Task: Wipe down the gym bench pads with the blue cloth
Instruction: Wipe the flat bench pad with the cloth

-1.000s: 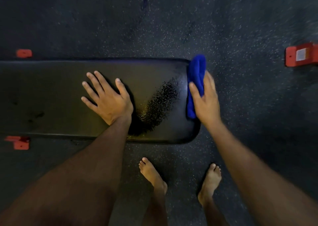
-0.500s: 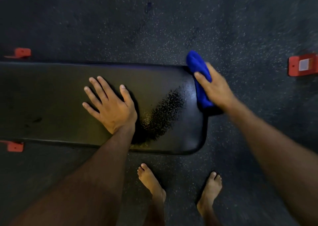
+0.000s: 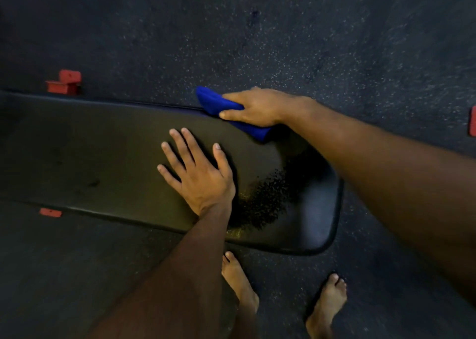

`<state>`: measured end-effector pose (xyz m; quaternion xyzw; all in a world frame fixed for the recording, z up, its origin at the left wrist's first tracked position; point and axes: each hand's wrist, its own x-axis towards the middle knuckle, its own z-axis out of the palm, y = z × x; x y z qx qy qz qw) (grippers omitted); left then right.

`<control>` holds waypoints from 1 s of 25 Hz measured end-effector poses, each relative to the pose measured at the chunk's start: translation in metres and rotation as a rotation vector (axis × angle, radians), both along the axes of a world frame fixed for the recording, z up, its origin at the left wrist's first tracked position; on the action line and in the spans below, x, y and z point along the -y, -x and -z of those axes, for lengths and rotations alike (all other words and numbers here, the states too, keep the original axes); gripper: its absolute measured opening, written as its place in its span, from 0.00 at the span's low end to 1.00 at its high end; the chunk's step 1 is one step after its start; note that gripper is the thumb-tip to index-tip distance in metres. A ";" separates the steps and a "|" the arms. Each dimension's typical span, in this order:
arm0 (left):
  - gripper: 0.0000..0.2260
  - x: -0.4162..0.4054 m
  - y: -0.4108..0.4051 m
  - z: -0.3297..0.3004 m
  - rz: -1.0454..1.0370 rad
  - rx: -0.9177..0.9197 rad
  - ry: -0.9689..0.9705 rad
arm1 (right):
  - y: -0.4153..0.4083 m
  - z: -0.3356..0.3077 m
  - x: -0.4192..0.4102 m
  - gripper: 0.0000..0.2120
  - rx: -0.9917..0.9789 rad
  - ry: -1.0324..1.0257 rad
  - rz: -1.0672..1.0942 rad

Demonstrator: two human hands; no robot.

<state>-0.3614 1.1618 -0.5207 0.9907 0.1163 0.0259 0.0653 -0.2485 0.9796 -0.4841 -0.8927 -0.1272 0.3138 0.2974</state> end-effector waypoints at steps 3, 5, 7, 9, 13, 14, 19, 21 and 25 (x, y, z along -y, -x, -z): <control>0.31 0.000 0.001 -0.002 0.005 -0.011 0.014 | 0.058 -0.008 0.061 0.19 0.075 0.071 0.112; 0.31 0.000 0.000 -0.003 -0.001 -0.020 0.008 | 0.103 -0.015 0.096 0.20 0.108 0.035 0.288; 0.31 0.001 0.000 -0.004 0.011 -0.046 0.011 | 0.154 -0.019 0.113 0.16 0.152 -0.019 0.557; 0.31 0.000 0.002 -0.007 0.030 -0.074 0.020 | 0.208 -0.026 0.106 0.12 0.148 -0.004 0.845; 0.31 -0.003 -0.002 -0.009 0.050 -0.135 0.068 | 0.301 -0.027 0.052 0.11 0.131 -0.007 1.344; 0.32 -0.004 -0.003 -0.013 0.062 -0.154 0.081 | 0.320 -0.025 0.030 0.12 0.142 -0.013 1.483; 0.39 -0.031 -0.001 -0.031 0.394 -0.372 -0.003 | 0.369 -0.024 -0.094 0.16 0.116 -0.186 2.031; 0.40 -0.069 -0.015 -0.035 0.695 -0.393 -0.112 | 0.368 -0.027 -0.135 0.15 0.107 -0.240 2.091; 0.37 -0.126 -0.045 -0.034 1.162 -0.363 -0.235 | 0.362 -0.019 -0.199 0.14 0.061 -0.356 2.120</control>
